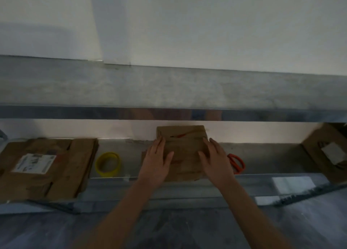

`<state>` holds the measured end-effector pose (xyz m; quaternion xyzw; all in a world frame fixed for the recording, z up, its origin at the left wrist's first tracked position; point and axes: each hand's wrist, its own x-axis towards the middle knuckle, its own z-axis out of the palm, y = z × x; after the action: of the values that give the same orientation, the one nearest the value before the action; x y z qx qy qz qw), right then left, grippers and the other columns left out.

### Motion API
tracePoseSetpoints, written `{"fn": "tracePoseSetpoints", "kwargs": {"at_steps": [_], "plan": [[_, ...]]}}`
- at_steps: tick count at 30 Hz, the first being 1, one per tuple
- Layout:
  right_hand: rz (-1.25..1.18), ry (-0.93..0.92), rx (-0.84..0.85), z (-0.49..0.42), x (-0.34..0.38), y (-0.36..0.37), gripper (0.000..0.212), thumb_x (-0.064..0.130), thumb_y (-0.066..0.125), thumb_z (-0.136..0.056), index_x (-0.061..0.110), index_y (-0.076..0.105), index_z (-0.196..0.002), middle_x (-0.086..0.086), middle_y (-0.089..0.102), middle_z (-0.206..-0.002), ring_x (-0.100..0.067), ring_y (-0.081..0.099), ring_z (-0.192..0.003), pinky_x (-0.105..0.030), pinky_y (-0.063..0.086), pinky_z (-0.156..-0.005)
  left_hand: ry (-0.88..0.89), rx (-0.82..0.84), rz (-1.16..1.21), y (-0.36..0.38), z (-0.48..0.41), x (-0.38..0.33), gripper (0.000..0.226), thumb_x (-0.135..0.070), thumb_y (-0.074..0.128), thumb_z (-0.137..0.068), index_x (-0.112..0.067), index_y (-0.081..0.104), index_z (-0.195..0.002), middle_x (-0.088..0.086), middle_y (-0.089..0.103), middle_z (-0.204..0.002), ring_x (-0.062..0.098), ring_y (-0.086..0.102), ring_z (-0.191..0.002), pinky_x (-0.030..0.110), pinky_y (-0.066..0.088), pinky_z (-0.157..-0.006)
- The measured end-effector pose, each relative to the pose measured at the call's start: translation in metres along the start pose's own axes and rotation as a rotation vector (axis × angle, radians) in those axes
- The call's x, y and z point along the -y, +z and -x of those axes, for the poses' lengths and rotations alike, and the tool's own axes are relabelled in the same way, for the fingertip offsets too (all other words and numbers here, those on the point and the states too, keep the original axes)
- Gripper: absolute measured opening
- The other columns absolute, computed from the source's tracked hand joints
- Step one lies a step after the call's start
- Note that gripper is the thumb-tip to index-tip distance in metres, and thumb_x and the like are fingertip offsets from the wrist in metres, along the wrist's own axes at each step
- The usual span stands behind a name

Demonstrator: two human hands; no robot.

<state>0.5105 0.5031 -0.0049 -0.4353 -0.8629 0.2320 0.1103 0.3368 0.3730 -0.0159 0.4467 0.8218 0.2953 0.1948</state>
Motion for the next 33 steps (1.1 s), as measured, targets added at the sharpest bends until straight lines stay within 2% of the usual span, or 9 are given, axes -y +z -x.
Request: {"fn": "tracePoseSetpoints", "kwargs": {"at_steps": [5, 12, 17, 19, 21, 23, 25, 28, 33], "plan": [[-0.477, 0.111, 0.086, -0.019, -0.011, 0.000, 0.053, 0.030, 0.055, -0.098, 0.028, 0.033, -0.146, -0.001, 0.040, -0.148, -0.013, 0.045, -0.125, -0.032, 0.041, -0.104, -0.120, -0.188, 0.179, 0.014, -0.005, -0.014, 0.062, -0.041, 0.048, -0.097, -0.020, 0.024, -0.150, -0.005, 0.020, -0.156, 0.019, 0.024, -0.141, 0.040, 0.023, -0.118], [-0.549, 0.033, 0.184, -0.022, -0.031, -0.003, 0.070, 0.041, 0.065, -0.091, 0.031, 0.025, -0.148, 0.011, 0.026, -0.141, -0.005, 0.035, -0.120, -0.016, 0.037, -0.095, -0.209, -0.201, 0.197, 0.030, 0.016, -0.030, 0.063, -0.041, 0.051, -0.096, -0.022, 0.027, -0.151, -0.009, 0.014, -0.158, 0.017, 0.017, -0.142, 0.035, 0.018, -0.118], [-0.477, -0.018, 0.169, -0.015, -0.041, -0.011, 0.075, 0.050, 0.065, -0.088, 0.032, 0.026, -0.149, 0.002, 0.030, -0.150, -0.006, 0.035, -0.125, -0.022, 0.035, -0.099, -0.151, -0.272, 0.149, 0.005, 0.008, -0.018, 0.025, -0.035, 0.057, -0.093, -0.029, 0.058, -0.118, -0.009, 0.044, -0.123, 0.015, 0.056, -0.111, 0.027, 0.045, -0.091], [-0.463, 0.035, -0.007, 0.006, -0.033, -0.006, 0.084, 0.053, 0.068, -0.083, 0.027, 0.025, -0.150, -0.001, 0.028, -0.151, -0.008, 0.031, -0.127, -0.025, 0.032, -0.101, -0.130, -0.189, 0.126, -0.017, -0.016, -0.010, 0.040, -0.025, 0.067, -0.088, -0.026, 0.052, -0.125, -0.006, 0.040, -0.130, 0.013, 0.046, -0.117, 0.028, 0.042, -0.095], [-0.453, 0.135, -0.175, 0.033, -0.027, 0.007, 0.092, 0.051, 0.074, -0.078, 0.019, 0.025, -0.149, -0.007, 0.028, -0.150, -0.020, 0.032, -0.133, -0.036, 0.034, -0.106, -0.159, 0.048, 0.237, -0.033, -0.035, -0.005, 0.060, -0.020, 0.070, -0.086, -0.025, 0.041, -0.139, -0.003, 0.033, -0.145, 0.013, 0.034, -0.129, 0.030, 0.036, -0.105], [-0.556, 0.289, -0.182, 0.056, -0.016, 0.018, 0.097, 0.050, 0.078, -0.074, 0.017, 0.023, -0.147, -0.007, 0.028, -0.148, -0.027, 0.036, -0.133, -0.046, 0.040, -0.108, -0.169, 0.232, 0.358, -0.035, -0.039, -0.002, 0.058, -0.021, 0.066, -0.090, -0.028, 0.039, -0.140, -0.001, 0.039, -0.144, 0.014, 0.036, -0.131, 0.028, 0.038, -0.102], [-0.762, 0.343, -0.075, 0.068, -0.001, 0.026, 0.093, 0.043, 0.080, -0.076, 0.019, 0.025, -0.147, -0.003, 0.033, -0.147, -0.026, 0.043, -0.131, -0.049, 0.044, -0.106, -0.150, 0.212, 0.429, -0.029, -0.031, 0.002, 0.054, -0.021, 0.065, -0.090, -0.029, 0.040, -0.137, -0.002, 0.045, -0.134, 0.017, 0.042, -0.128, 0.020, 0.042, -0.091], [-0.859, 0.198, 0.027, 0.074, 0.016, 0.028, 0.094, 0.027, 0.080, -0.080, 0.021, 0.021, -0.153, -0.005, 0.035, -0.151, -0.026, 0.038, -0.138, -0.051, 0.039, -0.110, -0.180, 0.074, 0.508, -0.019, -0.007, 0.005, 0.055, -0.024, 0.066, -0.089, -0.031, 0.040, -0.137, 0.000, 0.043, -0.132, 0.021, 0.045, -0.125, 0.035, 0.045, -0.100], [-0.601, -0.016, 0.126, 0.068, 0.019, 0.007, 0.118, 0.062, 0.076, -0.068, 0.032, 0.002, -0.155, 0.009, 0.018, -0.161, -0.016, 0.022, -0.147, -0.044, 0.021, -0.121, -0.192, -0.055, 0.487, -0.005, 0.055, 0.020, 0.076, -0.054, 0.072, -0.073, -0.032, 0.039, -0.138, -0.003, 0.041, -0.128, 0.011, 0.047, -0.117, 0.027, 0.045, -0.097]]}}
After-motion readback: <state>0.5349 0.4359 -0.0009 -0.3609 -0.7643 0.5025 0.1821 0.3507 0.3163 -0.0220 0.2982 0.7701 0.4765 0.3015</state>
